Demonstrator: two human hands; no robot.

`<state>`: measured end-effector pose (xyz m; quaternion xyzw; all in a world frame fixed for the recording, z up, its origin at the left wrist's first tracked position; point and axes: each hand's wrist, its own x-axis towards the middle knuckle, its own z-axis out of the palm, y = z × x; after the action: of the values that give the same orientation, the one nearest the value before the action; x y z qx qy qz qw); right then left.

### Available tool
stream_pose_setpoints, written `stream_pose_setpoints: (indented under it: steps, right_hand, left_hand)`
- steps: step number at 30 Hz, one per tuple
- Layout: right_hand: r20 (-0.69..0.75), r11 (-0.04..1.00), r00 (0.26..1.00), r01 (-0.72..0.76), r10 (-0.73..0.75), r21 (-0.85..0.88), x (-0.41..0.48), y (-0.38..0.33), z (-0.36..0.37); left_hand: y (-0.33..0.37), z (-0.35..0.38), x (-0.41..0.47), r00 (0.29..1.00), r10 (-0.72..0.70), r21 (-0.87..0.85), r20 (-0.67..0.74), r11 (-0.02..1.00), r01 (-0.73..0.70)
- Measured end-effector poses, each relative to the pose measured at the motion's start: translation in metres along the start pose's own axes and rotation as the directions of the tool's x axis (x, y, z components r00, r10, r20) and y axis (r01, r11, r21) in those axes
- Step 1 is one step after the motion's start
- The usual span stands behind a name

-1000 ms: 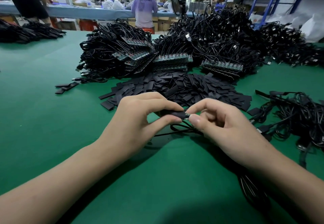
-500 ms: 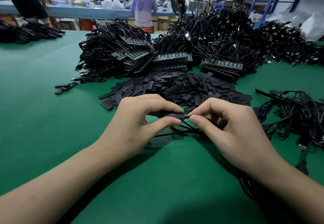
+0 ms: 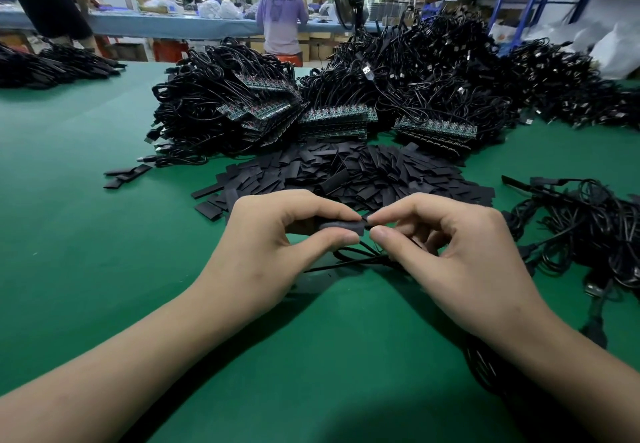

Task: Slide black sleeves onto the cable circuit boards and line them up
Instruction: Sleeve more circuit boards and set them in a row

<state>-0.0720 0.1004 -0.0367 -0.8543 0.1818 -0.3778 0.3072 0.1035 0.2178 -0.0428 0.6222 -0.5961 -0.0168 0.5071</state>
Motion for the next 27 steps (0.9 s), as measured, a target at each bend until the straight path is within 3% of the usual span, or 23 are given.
stream_pose_setpoints:
  steps: [13, 15, 18, 21, 27]
  right_hand:
    - [0.002, 1.000, 1.000, -0.005, 0.005, -0.013, -0.0035, -0.0059, 0.0042]
    - [-0.003, 0.997, 0.999, -0.054, 0.054, 0.054, -0.0030, -0.0059, 0.0052]
    - [0.028, 0.972, 0.990, -0.142, 0.139, 0.186, -0.0020, -0.0062, 0.0067]
    - [0.086, 0.936, 0.976, -0.217, 0.201, 0.278, -0.0019, -0.0062, 0.0084]
    - [0.153, 0.896, 0.963, -0.261, 0.220, 0.359, -0.0017, -0.0061, 0.0087]
  left_hand:
    - [0.0016, -0.0021, 0.0009, 0.998, 0.037, 0.039, 0.041, 0.998, -0.039]
    - [0.0029, -0.0010, 0.0016, 0.999, 0.036, 0.033, -0.020, 0.999, -0.035]
    - [0.0047, 0.0017, 0.0017, 0.981, -0.086, -0.100, -0.177, 0.993, 0.069]
    - [0.0037, 0.0030, 0.0015, 0.965, -0.164, -0.152, -0.207, 0.979, 0.134]
    - [0.0078, -0.0023, 0.0017, 0.986, 0.015, 0.138, -0.168, 0.990, 0.008]
